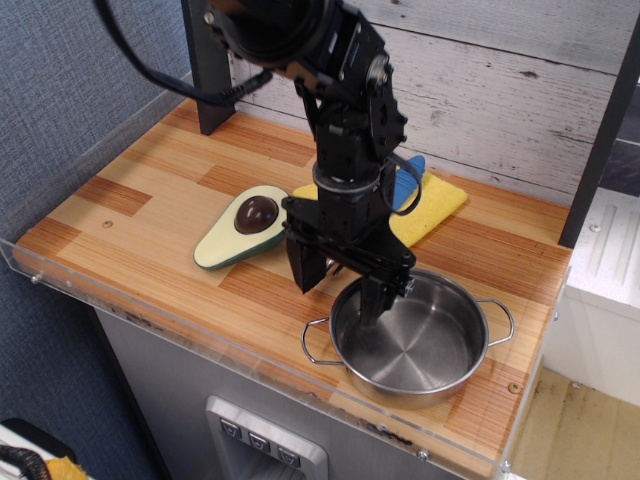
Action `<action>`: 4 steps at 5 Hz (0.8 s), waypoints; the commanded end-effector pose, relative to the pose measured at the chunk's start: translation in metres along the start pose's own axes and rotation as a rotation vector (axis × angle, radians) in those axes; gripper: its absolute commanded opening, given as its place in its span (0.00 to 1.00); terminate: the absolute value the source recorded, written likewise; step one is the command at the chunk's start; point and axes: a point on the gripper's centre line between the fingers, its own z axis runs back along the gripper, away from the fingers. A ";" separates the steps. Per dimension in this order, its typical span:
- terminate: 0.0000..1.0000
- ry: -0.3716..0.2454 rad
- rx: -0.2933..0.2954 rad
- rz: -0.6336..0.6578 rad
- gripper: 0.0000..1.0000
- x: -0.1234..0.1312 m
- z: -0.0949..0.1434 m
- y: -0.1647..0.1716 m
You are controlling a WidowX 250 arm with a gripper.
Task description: Place the silver pot near the avocado.
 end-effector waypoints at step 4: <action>0.00 -0.127 -0.016 0.002 0.00 0.015 0.055 -0.016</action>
